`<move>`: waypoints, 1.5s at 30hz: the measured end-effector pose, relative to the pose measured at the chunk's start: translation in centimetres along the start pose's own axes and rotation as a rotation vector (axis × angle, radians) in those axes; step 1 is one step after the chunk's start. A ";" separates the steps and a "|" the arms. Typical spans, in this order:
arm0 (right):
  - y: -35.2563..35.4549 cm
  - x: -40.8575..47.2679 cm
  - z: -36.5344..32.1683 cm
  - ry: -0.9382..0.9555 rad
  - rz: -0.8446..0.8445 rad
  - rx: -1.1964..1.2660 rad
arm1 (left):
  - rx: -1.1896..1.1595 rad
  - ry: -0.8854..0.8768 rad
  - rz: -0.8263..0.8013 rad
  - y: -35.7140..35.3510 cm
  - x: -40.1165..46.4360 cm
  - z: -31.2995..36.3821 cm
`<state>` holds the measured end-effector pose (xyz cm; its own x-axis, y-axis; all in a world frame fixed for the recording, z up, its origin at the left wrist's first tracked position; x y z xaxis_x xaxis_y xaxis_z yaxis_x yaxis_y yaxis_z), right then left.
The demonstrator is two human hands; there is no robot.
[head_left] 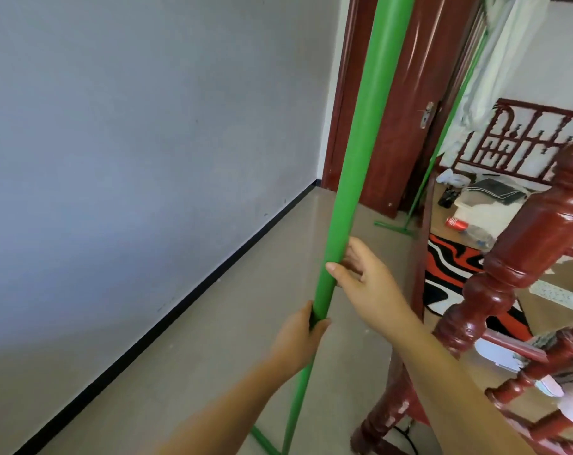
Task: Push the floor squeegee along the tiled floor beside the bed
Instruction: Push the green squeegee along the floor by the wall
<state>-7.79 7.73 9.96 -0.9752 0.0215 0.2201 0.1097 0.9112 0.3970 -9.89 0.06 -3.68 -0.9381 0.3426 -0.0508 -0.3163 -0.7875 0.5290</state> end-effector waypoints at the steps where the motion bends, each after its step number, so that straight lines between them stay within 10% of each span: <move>1: -1.3 0.6 -0.4 0.017 -0.023 0.009 | 0.022 0.005 0.030 1.4 -0.2 -0.7; 45: -56.9 11.9 -23.6 0.421 -0.652 0.133 | -0.064 0.499 0.811 49.4 -15.4 -30.5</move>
<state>-21.08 -53.55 11.06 -0.6769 -0.6680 0.3090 -0.5094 0.7283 0.4584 -15.36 -59.74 -2.54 -0.8221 -0.5669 -0.0525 0.4640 -0.7206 0.5151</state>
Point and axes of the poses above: each hand's wrist, its own x-axis towards the middle knuckle, its own y-axis out of the back of the hand, z = x × y, the point moved 10 cm from there along x, towards the middle knuckle, and after that the axes turned 1 degree about -y, right-handed, at the moved point
